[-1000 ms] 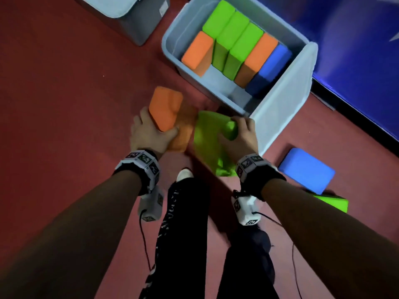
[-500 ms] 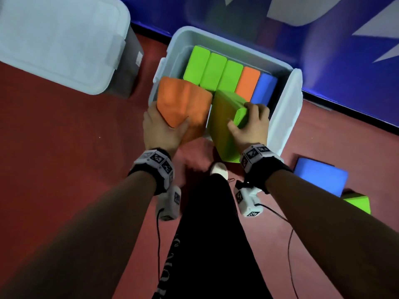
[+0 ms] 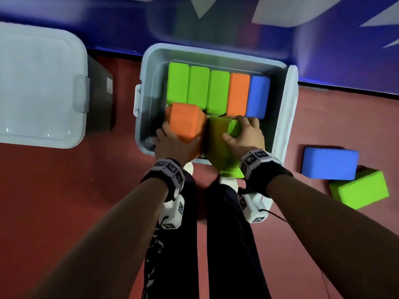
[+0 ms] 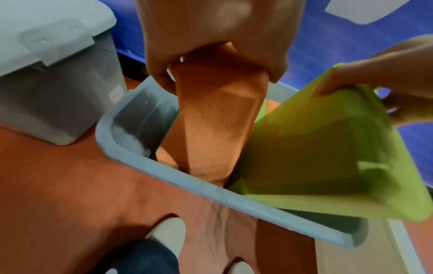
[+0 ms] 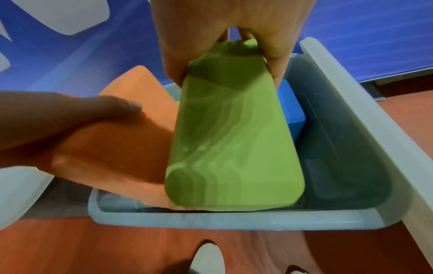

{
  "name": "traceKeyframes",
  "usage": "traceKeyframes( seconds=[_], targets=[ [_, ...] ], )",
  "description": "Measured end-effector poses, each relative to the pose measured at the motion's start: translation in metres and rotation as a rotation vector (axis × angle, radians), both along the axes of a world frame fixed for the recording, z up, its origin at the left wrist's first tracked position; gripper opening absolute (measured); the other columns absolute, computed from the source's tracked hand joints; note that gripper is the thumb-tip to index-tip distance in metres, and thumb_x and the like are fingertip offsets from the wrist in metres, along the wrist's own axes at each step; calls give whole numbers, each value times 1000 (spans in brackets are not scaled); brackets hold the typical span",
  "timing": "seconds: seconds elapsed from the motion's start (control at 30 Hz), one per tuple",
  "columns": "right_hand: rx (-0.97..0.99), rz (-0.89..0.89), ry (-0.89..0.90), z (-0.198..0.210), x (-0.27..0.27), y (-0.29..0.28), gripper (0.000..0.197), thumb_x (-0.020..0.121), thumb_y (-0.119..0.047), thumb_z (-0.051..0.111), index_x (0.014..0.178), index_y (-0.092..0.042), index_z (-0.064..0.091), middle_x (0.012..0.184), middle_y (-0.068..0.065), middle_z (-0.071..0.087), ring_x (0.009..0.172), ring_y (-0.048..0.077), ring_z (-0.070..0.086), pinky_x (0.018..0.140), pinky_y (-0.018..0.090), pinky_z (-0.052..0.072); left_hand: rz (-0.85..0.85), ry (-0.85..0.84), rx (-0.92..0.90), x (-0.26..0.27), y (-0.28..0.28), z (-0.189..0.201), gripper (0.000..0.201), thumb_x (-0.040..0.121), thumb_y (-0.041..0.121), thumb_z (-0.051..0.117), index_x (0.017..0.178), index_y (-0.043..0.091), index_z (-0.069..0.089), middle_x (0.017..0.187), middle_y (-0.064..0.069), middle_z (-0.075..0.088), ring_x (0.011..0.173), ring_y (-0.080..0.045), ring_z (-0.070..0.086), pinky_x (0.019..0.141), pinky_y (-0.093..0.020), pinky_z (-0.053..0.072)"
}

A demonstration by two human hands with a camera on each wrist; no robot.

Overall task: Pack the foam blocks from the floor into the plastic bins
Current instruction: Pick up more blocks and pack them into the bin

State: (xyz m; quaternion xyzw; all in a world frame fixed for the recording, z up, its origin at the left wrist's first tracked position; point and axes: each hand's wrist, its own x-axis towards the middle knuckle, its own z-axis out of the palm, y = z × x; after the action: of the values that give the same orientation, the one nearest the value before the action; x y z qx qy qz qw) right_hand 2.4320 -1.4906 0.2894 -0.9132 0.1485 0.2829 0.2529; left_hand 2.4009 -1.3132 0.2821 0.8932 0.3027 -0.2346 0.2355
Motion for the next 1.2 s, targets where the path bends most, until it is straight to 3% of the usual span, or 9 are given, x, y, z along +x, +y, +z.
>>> traceKeyframes(
  seconds=[0.27,0.53,0.67,0.73,0.8,0.9,1.0,1.07,1.2],
  targets=[
    [-76,22,115,-38,15,24,67,80,-45,63,136,-18,39,135,10,37,121,36,44,99,40,39,-112,15,-18,40,-7,-41,108,69,67,65,149,15,16,132,-13,40,118,-34,44,91,-42,40],
    [-20,-89,80,-83,31,41,78,70,-40,73,130,-7,36,146,13,22,118,37,48,96,45,45,-175,89,-61,22,-8,-74,119,69,72,62,153,18,-3,136,-19,37,123,-38,41,99,-43,34],
    [53,-185,98,-107,32,37,74,73,-39,74,129,-5,39,140,14,31,122,33,45,103,39,40,-263,55,-94,15,4,-92,107,72,74,51,153,26,0,130,-23,41,113,-43,48,97,-44,36],
    [92,-147,155,-114,30,35,65,82,-40,68,131,-8,39,139,13,35,123,29,45,102,34,38,-321,89,-148,15,11,-101,94,81,62,55,152,32,1,125,-22,41,114,-43,46,97,-44,36],
    [140,-145,196,-121,26,37,55,90,-36,59,134,-11,37,138,12,38,121,27,47,99,32,37,-327,140,-197,20,19,-112,90,86,46,62,151,38,-1,131,-21,37,123,-41,41,100,-42,35],
    [186,-295,234,-131,24,39,58,92,-27,57,142,-15,30,136,11,46,119,28,52,97,34,43,-460,135,-75,26,27,-126,95,82,46,66,151,37,1,145,-13,26,132,-36,31,105,-44,34],
    [191,-443,306,-141,32,36,61,93,-29,56,145,-17,26,130,8,54,111,23,56,85,26,44,-690,78,54,31,27,-138,102,73,52,71,152,24,13,160,-5,6,145,-31,9,116,-53,15],
    [190,-428,357,-151,38,35,60,95,-35,53,145,-13,28,123,7,55,101,19,54,79,25,41,-795,122,83,33,26,-145,105,72,53,71,152,19,11,161,3,-5,147,-29,-6,112,-64,6],
    [149,-367,415,-165,38,33,60,96,-47,44,139,-6,34,129,12,53,116,27,53,91,34,42,-847,142,101,28,29,-156,106,76,57,67,152,17,4,159,6,-14,146,-30,-17,107,-72,14]
  ],
)
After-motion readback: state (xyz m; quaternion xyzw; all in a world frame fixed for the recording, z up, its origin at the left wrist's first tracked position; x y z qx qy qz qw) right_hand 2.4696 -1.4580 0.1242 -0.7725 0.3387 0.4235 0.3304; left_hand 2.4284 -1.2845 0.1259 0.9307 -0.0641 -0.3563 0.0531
